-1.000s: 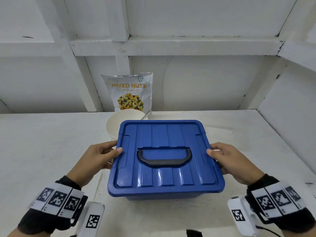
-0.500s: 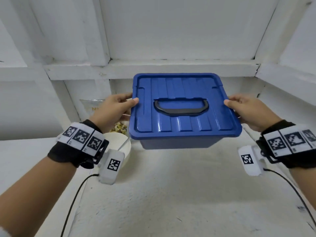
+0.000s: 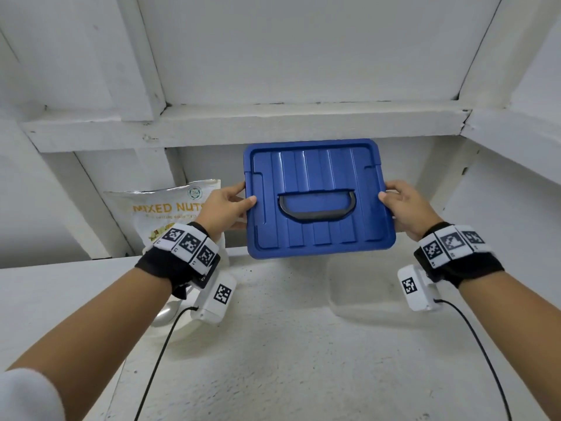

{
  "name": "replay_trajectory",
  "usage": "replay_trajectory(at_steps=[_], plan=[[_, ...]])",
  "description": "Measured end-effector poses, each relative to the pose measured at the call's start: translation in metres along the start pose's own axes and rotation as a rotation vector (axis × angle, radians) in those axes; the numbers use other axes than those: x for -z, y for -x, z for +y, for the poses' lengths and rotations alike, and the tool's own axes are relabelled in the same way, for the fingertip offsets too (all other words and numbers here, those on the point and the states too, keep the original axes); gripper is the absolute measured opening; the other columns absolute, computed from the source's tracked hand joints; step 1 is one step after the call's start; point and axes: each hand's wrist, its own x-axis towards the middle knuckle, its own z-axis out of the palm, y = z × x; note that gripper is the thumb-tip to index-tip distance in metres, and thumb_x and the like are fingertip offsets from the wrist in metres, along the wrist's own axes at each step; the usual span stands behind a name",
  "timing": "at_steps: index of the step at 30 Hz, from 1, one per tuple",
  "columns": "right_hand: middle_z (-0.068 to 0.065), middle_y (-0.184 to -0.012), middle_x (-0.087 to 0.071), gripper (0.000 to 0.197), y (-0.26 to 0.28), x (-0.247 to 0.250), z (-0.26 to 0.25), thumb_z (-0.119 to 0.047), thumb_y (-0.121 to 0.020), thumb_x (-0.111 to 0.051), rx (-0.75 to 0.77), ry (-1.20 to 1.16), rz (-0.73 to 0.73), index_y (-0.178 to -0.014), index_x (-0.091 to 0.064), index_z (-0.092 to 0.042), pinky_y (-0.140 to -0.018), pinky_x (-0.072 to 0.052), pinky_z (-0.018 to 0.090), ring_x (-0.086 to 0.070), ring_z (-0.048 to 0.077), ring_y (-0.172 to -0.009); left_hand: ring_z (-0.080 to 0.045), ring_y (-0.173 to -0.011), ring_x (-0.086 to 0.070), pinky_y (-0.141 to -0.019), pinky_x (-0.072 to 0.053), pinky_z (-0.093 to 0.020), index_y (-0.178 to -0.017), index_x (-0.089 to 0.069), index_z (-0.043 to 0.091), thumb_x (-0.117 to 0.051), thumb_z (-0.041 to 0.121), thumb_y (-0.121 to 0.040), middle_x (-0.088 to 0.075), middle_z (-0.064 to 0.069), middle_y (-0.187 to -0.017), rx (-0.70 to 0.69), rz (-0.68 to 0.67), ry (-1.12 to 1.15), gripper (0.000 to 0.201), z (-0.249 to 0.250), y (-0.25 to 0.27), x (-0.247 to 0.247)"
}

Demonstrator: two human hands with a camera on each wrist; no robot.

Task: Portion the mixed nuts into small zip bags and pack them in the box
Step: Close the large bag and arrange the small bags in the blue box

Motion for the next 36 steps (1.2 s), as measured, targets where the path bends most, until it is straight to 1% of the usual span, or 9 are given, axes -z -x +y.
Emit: replay_trajectory(at_steps=[7, 13, 17, 23, 27, 30, 32, 34, 36], plan=[[0.003, -0.092, -0.06, 0.021, -0.017, -0.008, 0.032, -0.013, -0.097, -0.044, -0.081, 0.015, -0.057, -0.116, -0.049, -0.008, -0.072, -0.051, 0.041, -0.059, 0.02, -0.086, -0.01, -0.063, -0.069, -0.059, -0.058, -0.027, -0.136, -0.044, 0.012, -0.055, 0.01, -0.092, -0.067, -0.004, -0.088, 0.101, 0.002, 0.027, 0.045, -0.028, -0.009, -0.005], [0.003, -0.086, -0.06, 0.017, -0.035, -0.014, 0.038, -0.014, -0.097, -0.045, -0.177, 0.098, -0.097, -0.11, -0.055, -0.009, -0.071, -0.052, 0.038, -0.058, 0.016, -0.078, -0.013, -0.072, -0.065, -0.053, -0.056, -0.021, -0.127, -0.052, 0.006, -0.053, 0.014, -0.094, -0.066, -0.003, -0.086, 0.192, 0.002, -0.036, 0.034, -0.033, -0.026, -0.006], [0.005, -0.085, -0.06, 0.022, -0.047, -0.023, 0.043, -0.014, -0.097, -0.045, -0.235, 0.117, -0.105, -0.112, -0.057, -0.005, -0.063, -0.05, 0.033, -0.058, 0.019, -0.076, -0.019, -0.077, -0.064, -0.053, -0.055, -0.022, -0.122, -0.054, 0.0, -0.052, 0.016, -0.094, -0.065, -0.013, -0.101, 0.222, 0.02, -0.179, 0.032, -0.037, -0.04, -0.009], [0.015, -0.106, -0.06, 0.03, -0.057, -0.029, 0.047, -0.015, -0.096, -0.048, -0.239, 0.134, -0.065, -0.121, -0.055, -0.001, -0.077, -0.049, 0.039, -0.057, 0.027, -0.094, -0.028, -0.092, -0.063, -0.069, -0.054, -0.032, -0.119, -0.054, -0.004, -0.049, 0.016, -0.096, -0.063, -0.021, -0.112, 0.225, 0.035, -0.288, 0.031, -0.042, -0.046, -0.013], [0.024, -0.117, -0.059, 0.028, -0.045, -0.017, 0.053, -0.013, -0.098, -0.04, -0.258, 0.104, 0.021, -0.115, -0.056, 0.002, -0.074, -0.05, 0.039, -0.059, 0.033, -0.099, -0.022, -0.085, -0.061, -0.056, -0.054, -0.02, -0.124, -0.051, -0.004, -0.046, 0.016, -0.097, -0.061, -0.013, -0.101, 0.231, -0.017, -0.303, 0.034, -0.04, -0.032, -0.009], [0.021, -0.113, -0.059, 0.033, -0.029, 0.007, 0.071, -0.017, -0.097, -0.042, -0.297, 0.334, 0.07, -0.113, -0.056, 0.007, -0.089, -0.046, 0.045, -0.054, 0.036, -0.112, -0.02, -0.084, -0.063, -0.064, -0.055, -0.022, -0.126, -0.051, -0.001, -0.045, 0.019, -0.098, -0.064, -0.012, -0.098, 0.221, -0.081, -0.387, 0.035, -0.038, -0.017, 0.004], [0.019, -0.124, -0.055, 0.036, -0.015, 0.024, 0.083, -0.02, -0.095, -0.046, -0.347, 0.54, 0.026, -0.122, -0.054, 0.004, -0.096, -0.041, 0.042, -0.049, 0.037, -0.118, -0.017, -0.083, -0.062, -0.071, -0.054, -0.025, -0.125, -0.053, 0.002, -0.045, 0.02, -0.097, -0.065, -0.008, -0.095, 0.192, -0.078, -0.412, 0.034, -0.038, -0.005, 0.012], [0.014, -0.136, -0.046, 0.042, 0.002, 0.033, 0.091, -0.025, -0.095, -0.049, -0.446, 0.614, -0.065, -0.132, -0.046, -0.005, -0.09, -0.042, 0.037, -0.047, 0.032, -0.119, -0.015, -0.08, -0.061, -0.07, -0.053, -0.024, -0.124, -0.053, 0.003, -0.046, 0.019, -0.097, -0.064, -0.004, -0.091, 0.154, -0.054, -0.395, 0.033, -0.041, 0.007, 0.017], [0.012, -0.136, -0.046, 0.045, 0.017, 0.034, 0.095, -0.028, -0.094, -0.051, -0.537, 0.571, -0.147, -0.135, -0.043, -0.01, -0.075, -0.045, 0.03, -0.052, 0.027, -0.106, -0.015, -0.077, -0.061, -0.067, -0.052, -0.023, -0.122, -0.054, 0.003, -0.046, 0.019, -0.097, -0.063, -0.003, -0.088, 0.134, -0.03, -0.376, 0.031, -0.045, 0.019, 0.022]])
